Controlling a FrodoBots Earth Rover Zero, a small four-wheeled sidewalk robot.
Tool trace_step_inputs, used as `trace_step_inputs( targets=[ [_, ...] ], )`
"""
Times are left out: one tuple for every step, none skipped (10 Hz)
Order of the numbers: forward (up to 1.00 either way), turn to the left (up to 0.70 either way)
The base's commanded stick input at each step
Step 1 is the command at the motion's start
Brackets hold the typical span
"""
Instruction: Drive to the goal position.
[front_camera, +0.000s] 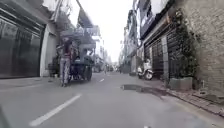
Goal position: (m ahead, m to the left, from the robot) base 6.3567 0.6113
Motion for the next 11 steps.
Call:
trace_step_inputs(
  targets=[
    [1.0, 0.0],
    [1.0, 0.0],
    [1.0, 0.0],
    [1.0, 0.0],
    [1.0, 0.0],
    [1.0, 0.0],
    [1.0, 0.0],
    [1.0, 0.0],
    [1.0, 0.0],
    [1.0, 0.0],
    [1.0, 0.0]
  ],
)
